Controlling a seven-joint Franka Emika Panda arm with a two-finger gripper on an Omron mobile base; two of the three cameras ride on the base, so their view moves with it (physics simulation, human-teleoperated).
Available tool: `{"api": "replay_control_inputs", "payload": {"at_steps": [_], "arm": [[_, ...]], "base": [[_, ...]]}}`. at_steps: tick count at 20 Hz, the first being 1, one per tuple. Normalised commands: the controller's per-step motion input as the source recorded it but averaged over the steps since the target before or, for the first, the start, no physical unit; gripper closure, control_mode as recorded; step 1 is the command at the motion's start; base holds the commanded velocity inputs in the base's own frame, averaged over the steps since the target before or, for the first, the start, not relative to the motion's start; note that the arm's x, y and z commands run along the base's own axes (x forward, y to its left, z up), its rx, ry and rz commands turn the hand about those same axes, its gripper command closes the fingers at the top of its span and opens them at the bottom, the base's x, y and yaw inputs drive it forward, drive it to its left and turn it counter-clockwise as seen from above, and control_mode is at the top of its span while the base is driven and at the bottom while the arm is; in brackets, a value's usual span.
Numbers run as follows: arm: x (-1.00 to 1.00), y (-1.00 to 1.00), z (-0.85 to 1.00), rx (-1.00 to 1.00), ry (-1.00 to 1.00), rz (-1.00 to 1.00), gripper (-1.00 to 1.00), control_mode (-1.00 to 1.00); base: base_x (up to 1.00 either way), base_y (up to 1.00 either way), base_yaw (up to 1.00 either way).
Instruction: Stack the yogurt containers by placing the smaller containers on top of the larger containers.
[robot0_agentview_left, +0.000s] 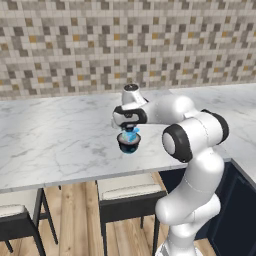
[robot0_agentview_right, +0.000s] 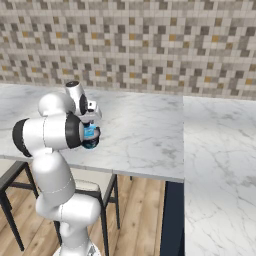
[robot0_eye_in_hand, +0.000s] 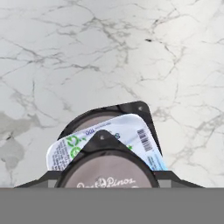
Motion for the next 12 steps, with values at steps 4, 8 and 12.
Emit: {"api": "replay_control_inputs", "payload": {"at_steps": [4,8,12], "arm": [[0.00,0.05,-0.11,0.00,0.00,0.00,1.00,-1.00],[0.00,0.00,-0.11,0.00,0.00,0.00,1.00,-1.00],[-0.02,0.00,-0.09,0.00,0.00,0.00,1.00,-1.00]], "base": [[0.00,0.00,0.00],[0.00,0.00,0.00],[0.00,0.00,0.00]]}}
